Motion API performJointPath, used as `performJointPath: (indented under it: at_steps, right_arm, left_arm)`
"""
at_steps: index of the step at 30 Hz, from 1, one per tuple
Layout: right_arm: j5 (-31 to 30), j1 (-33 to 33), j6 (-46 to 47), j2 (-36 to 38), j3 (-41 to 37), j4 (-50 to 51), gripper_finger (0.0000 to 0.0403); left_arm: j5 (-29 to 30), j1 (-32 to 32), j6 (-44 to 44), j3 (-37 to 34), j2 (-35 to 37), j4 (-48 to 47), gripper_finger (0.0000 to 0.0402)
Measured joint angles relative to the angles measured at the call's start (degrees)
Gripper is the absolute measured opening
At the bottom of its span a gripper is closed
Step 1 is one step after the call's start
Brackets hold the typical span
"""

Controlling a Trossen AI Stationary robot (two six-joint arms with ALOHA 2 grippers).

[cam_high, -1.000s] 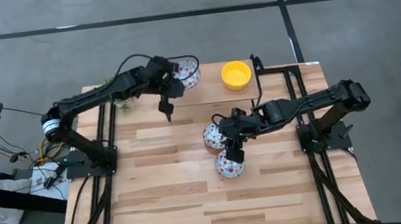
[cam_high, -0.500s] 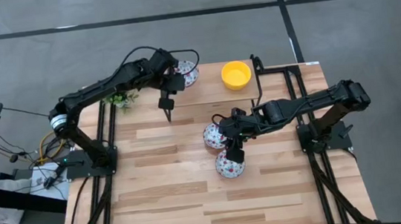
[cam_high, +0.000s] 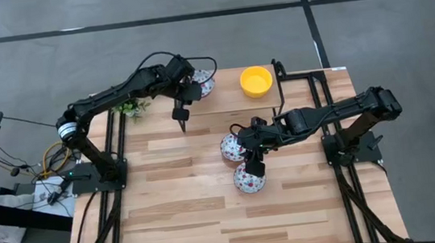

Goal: Pick & Place Mini bowls
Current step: Put the bottom left red bowl on the shelf

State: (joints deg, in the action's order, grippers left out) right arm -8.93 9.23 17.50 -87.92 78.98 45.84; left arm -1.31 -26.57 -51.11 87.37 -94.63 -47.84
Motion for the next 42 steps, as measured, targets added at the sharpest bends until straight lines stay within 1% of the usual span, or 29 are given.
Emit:
performJointPath:
  at_steps: [9,25,35,42]
  right_arm:
    - [0.0,0.0,0.0,0.0,0.0,0.0,0.0113]
    - [0.0,0.0,0.0,0.0,0.0,0.0,0.0113]
    - [0.0,0.0,0.0,0.0,0.0,0.0,0.0113]
    - [0.0,0.0,0.0,0.0,0.0,0.0,0.0113]
  left_arm:
    - [0.2,0.0,0.2,-1.9,0.0,-0.2,0.0019]
    - [0.2,0.0,0.5,-2.0,0.0,-0.1,0.0021]
    - [0.2,0.0,0.5,-2.0,0.1,-0.1,0.0072]
    - [0.2,0.0,0.6,-2.0,0.1,-0.2,0.0079]
